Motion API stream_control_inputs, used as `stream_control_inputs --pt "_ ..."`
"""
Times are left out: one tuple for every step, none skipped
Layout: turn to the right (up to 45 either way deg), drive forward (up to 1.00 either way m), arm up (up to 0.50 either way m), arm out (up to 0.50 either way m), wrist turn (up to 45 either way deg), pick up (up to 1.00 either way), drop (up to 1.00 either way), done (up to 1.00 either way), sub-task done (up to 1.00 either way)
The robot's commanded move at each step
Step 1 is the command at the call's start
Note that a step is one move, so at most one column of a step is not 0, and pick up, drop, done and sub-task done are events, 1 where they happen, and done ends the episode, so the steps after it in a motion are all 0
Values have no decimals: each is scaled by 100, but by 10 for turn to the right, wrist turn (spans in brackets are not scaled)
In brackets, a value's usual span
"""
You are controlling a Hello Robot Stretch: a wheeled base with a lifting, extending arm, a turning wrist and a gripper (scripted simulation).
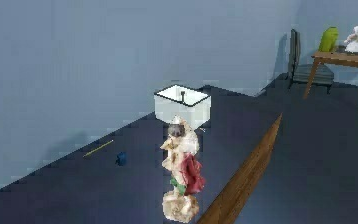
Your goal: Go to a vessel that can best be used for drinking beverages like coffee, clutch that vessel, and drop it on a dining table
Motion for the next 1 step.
stream_control_inputs --pt "210 0 0 0 0 0 0 0 0"
